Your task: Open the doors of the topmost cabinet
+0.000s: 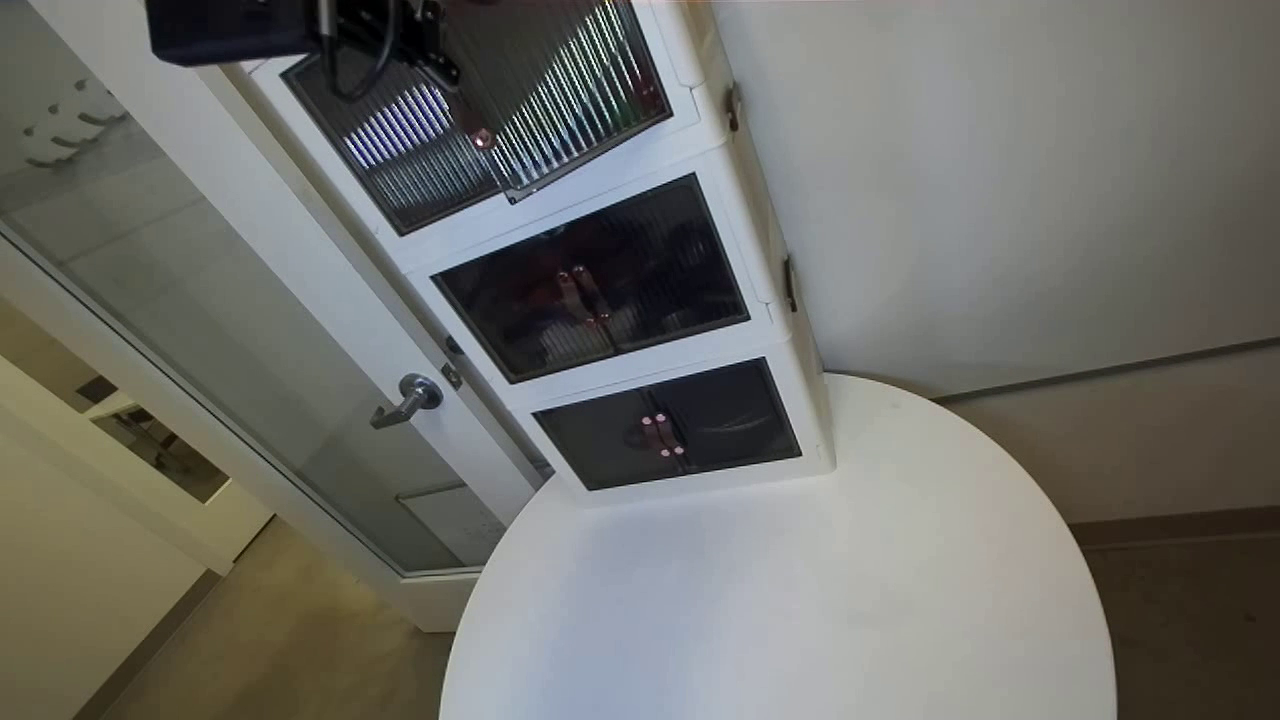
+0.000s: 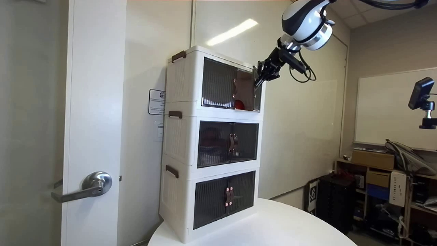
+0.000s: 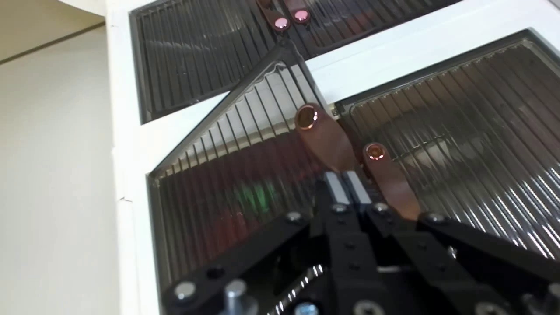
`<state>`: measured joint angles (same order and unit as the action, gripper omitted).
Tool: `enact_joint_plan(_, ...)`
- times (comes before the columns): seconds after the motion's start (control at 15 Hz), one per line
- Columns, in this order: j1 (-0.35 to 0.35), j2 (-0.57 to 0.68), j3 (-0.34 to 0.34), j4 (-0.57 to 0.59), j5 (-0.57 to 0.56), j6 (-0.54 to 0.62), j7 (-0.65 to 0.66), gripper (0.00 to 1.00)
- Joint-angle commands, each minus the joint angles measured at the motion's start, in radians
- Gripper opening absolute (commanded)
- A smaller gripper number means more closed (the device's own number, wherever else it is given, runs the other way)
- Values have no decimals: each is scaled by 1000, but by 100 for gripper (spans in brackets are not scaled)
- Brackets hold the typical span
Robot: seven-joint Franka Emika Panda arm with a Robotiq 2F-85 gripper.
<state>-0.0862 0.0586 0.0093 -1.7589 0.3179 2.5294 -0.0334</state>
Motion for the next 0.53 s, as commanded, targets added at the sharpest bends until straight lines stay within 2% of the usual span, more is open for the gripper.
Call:
enact_joint_plan(0.0,-11,-20,-63,-21,-196,-45,156,1)
enact_joint_plan(0.2,-15,-36,-73,-18,-318,-103,249,1)
enact_joint_plan(0.47,-20,-49,-85,-8,-425,-177,334,1)
